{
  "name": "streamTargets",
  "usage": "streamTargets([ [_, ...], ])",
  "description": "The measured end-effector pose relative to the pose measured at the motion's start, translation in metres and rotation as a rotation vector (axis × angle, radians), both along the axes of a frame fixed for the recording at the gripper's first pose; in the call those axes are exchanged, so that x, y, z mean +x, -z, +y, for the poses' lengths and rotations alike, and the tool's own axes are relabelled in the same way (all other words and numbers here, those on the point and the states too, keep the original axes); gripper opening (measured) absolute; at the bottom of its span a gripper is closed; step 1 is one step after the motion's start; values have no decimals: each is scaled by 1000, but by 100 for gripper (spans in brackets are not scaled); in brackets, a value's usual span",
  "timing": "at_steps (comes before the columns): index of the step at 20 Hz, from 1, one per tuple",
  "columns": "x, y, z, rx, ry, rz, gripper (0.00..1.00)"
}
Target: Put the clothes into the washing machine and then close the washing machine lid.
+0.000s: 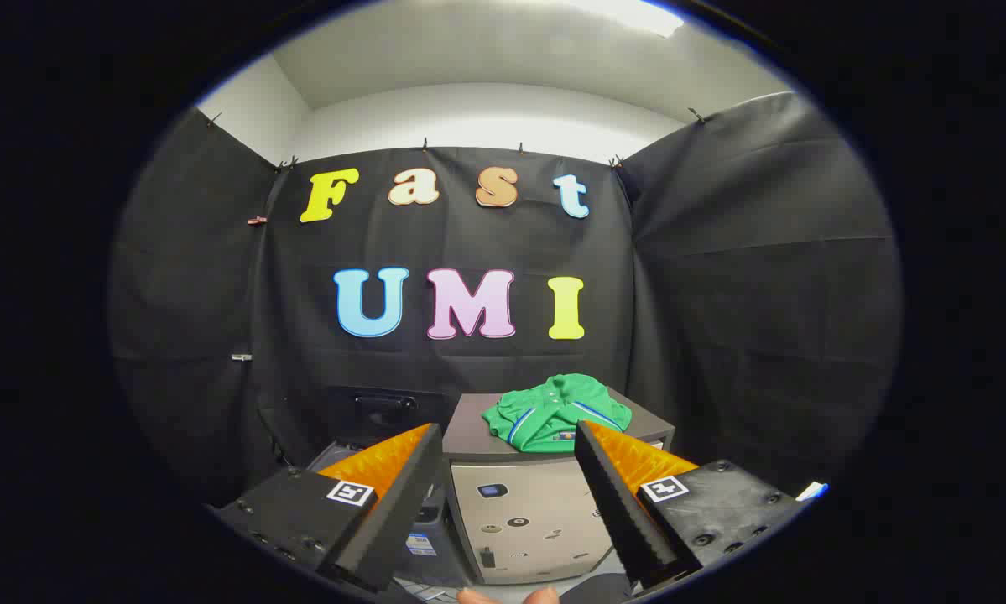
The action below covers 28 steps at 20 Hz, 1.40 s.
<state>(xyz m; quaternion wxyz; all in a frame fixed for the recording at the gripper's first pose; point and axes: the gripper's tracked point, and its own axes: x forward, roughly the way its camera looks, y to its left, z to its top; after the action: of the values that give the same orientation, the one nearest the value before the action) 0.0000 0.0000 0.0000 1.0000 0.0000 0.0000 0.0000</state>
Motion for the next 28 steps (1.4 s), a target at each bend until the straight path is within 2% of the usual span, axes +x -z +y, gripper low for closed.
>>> streamTargets([
  [21,6,8,-4,2,5,16,99],
  [28,35,17,-13,12,4,31,99],
])
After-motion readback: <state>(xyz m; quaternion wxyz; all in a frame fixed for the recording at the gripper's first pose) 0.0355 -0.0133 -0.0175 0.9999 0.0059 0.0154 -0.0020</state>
